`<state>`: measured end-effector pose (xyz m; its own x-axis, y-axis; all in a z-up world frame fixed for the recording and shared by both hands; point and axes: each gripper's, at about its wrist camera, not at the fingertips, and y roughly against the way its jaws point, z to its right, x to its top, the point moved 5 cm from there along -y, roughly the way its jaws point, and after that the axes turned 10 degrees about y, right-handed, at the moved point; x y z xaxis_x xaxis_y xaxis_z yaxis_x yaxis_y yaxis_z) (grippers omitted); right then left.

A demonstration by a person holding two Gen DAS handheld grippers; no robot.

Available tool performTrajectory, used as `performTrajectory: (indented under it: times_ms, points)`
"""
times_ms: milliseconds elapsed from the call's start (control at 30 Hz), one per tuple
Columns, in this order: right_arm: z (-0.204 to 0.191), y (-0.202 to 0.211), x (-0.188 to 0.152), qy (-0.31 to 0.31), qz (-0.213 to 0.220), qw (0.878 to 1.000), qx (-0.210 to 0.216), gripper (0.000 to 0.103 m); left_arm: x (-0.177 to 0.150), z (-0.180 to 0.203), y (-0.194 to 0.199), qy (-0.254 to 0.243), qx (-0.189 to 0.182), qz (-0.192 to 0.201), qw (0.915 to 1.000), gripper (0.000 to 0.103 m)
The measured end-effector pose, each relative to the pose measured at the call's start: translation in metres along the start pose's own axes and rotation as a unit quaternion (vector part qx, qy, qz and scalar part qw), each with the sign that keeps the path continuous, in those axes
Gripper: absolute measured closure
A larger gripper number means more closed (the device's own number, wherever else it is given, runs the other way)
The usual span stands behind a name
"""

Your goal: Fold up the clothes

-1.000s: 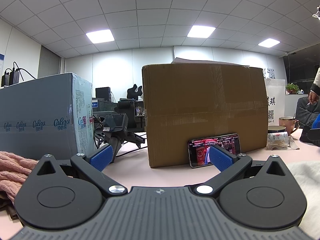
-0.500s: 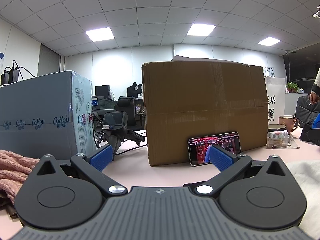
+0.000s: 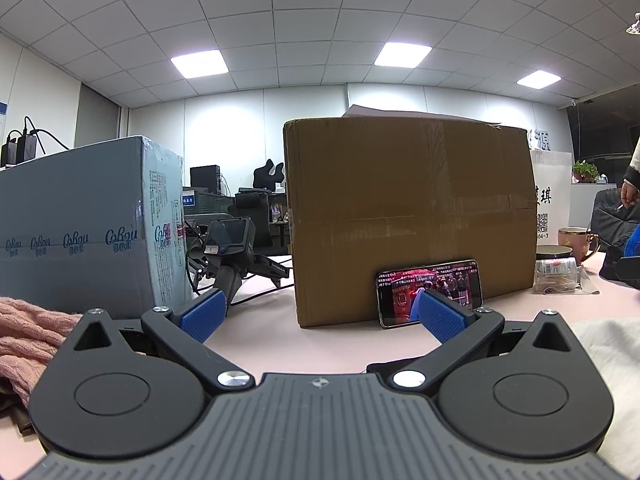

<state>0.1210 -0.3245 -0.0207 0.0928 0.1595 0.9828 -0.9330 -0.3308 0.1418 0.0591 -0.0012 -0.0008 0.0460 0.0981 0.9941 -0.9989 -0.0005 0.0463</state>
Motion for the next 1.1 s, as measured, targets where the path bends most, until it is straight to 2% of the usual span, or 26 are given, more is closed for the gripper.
performTrajectory:
  times_ms: [400,567,800,933,1100]
  points:
    - [0.004,-0.005,-0.004,-0.012,-0.019,1.000,-0.004,0.000,-0.002,-0.001,-0.003,0.001,0.004,-0.013,0.9999,0.000]
    - [0.007,-0.005,-0.006,-0.029,-0.025,0.999,0.012,0.000,-0.003,-0.003,-0.003,0.010,-0.003,-0.016,0.9998,0.000]
    - [0.010,-0.009,-0.011,-0.071,-0.060,0.995,0.047,0.000,-0.004,-0.005,-0.003,0.024,-0.031,-0.033,0.9987,0.000]
    - [0.008,-0.010,-0.012,-0.077,-0.066,0.993,0.056,0.000,-0.005,-0.002,-0.001,0.017,-0.024,-0.028,0.9992,0.000]
    - [0.007,-0.010,-0.013,-0.084,-0.071,0.992,0.066,0.000,-0.007,-0.002,-0.002,0.021,-0.029,-0.050,0.9981,0.000]
